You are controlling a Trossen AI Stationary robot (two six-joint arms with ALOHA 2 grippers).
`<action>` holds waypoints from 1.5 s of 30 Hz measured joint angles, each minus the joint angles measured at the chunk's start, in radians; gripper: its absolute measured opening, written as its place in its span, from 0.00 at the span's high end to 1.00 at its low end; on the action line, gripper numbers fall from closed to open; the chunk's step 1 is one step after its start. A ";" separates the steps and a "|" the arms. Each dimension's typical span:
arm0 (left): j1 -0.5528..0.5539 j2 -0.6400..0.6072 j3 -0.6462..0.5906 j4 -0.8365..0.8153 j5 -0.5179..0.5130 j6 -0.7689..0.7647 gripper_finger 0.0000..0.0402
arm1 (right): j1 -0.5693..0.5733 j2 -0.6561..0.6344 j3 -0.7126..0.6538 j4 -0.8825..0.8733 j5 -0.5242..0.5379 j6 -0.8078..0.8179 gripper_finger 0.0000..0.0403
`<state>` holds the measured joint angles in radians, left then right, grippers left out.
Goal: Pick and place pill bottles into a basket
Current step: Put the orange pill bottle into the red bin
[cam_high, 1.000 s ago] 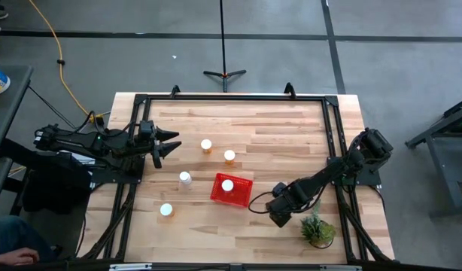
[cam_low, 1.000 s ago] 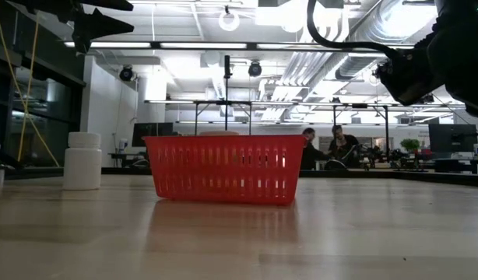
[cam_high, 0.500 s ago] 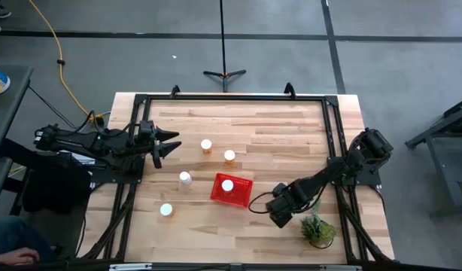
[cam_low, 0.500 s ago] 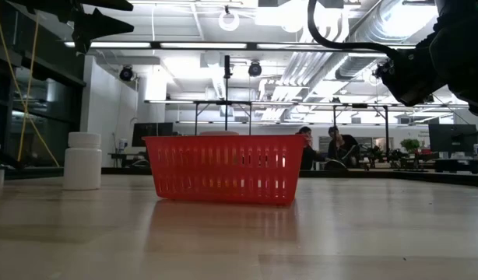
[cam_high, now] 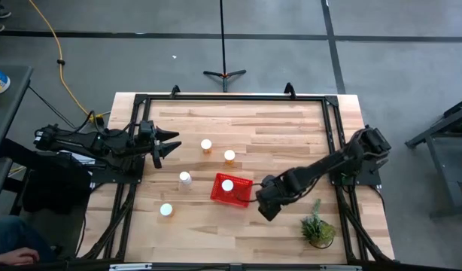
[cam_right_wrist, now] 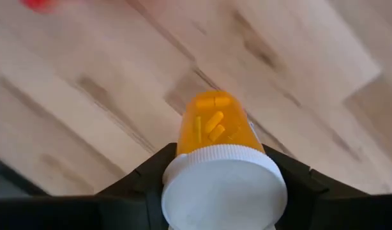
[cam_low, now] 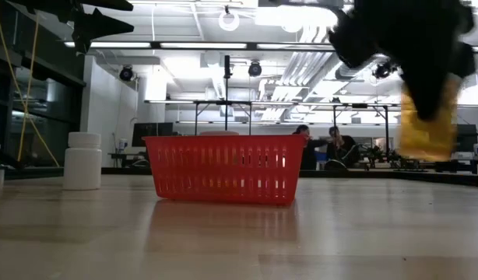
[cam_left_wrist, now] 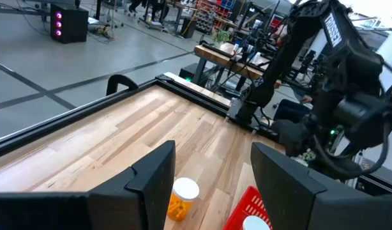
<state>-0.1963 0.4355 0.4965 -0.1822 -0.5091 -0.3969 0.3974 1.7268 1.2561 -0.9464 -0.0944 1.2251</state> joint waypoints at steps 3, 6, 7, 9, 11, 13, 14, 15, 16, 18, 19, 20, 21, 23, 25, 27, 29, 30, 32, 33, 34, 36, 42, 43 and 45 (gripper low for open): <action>0.000 0.000 0.000 0.000 0.000 0.000 0.41 | -0.031 0.000 0.069 -0.033 0.019 -0.062 0.54; 0.000 0.000 0.000 0.000 0.000 0.000 0.41 | -0.065 0.000 0.137 -0.038 0.046 -0.126 0.54; 0.000 0.000 0.000 0.000 0.000 0.000 0.41 | -0.077 0.000 0.157 -0.037 0.055 -0.147 0.54; 0.000 0.000 0.000 0.000 0.000 0.000 0.41 | -0.102 0.000 0.193 -0.036 0.063 -0.183 0.53; 0.000 0.000 0.000 0.000 0.000 0.000 0.41 | -0.129 0.000 0.221 -0.036 0.064 -0.224 0.53; 0.000 0.000 0.000 0.000 0.000 0.000 0.41 | -0.154 0.008 0.247 -0.037 0.063 -0.267 0.53; 0.000 0.000 0.000 0.000 0.000 0.000 0.41 | -0.166 0.015 0.260 -0.036 0.059 -0.293 0.53; 0.000 0.000 0.000 0.000 0.000 0.000 0.41 | -0.179 0.028 0.276 -0.037 0.050 -0.322 0.53; 0.000 0.000 0.000 0.000 0.000 0.000 0.41 | -0.190 0.043 0.295 -0.037 0.038 -0.353 0.54; 0.000 0.000 0.000 0.000 0.000 0.000 0.41 | -0.211 0.079 0.339 -0.040 0.015 -0.413 0.54; 0.000 0.000 0.000 0.000 0.000 0.000 0.41 | -0.218 0.098 0.363 -0.045 0.010 -0.440 0.54; 0.000 0.000 0.000 0.000 0.000 0.000 0.41 | -0.225 0.116 0.389 -0.055 0.011 -0.460 0.54; 0.000 0.000 0.000 0.000 0.000 0.000 0.41 | -0.232 0.133 0.416 -0.072 0.013 -0.480 0.54; 0.000 0.000 0.000 0.000 0.000 0.000 0.41 | -0.243 0.159 0.460 -0.110 0.022 -0.525 0.54; 0.000 0.000 0.000 0.000 0.000 0.000 0.41 | -0.249 0.178 0.487 -0.145 0.033 -0.568 0.54; 0.000 0.000 0.000 0.000 0.000 0.000 0.41 | -0.250 0.199 0.494 -0.158 0.044 -0.591 0.54; 0.000 0.000 0.000 0.000 0.000 0.000 0.41 | -0.250 0.220 0.494 -0.156 0.041 -0.604 0.54; 0.000 0.000 0.000 0.000 0.000 0.000 0.41 | -0.249 0.229 0.494 -0.155 0.042 -0.605 0.54; 0.000 0.000 0.000 0.000 0.000 0.000 0.41 | -0.248 0.242 0.494 -0.149 0.048 -0.606 0.54; 0.000 0.000 0.000 0.000 0.000 0.000 0.41 | -0.246 0.249 0.494 -0.144 0.051 -0.606 0.54; 0.000 0.000 0.000 0.000 0.000 0.000 0.41 | -0.245 0.254 0.494 -0.140 0.056 -0.606 0.54; 0.000 0.000 0.000 0.000 0.000 0.000 0.41 | -0.240 0.268 0.494 -0.134 0.061 -0.606 0.54; 0.000 0.000 0.000 0.000 0.000 0.000 0.41 | -0.216 0.320 0.494 -0.120 0.062 -0.606 0.54; 0.000 0.000 0.000 0.000 0.000 0.000 0.41 | -0.213 0.328 0.494 -0.121 0.060 -0.606 0.54; 0.000 0.000 0.000 0.000 0.000 0.000 0.41 | -0.208 0.335 0.493 -0.121 0.066 -0.606 0.54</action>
<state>-0.1963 0.4355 0.4968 -0.1822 -0.5091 -0.3973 0.1894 2.0620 1.7494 -1.0673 -0.0289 0.6193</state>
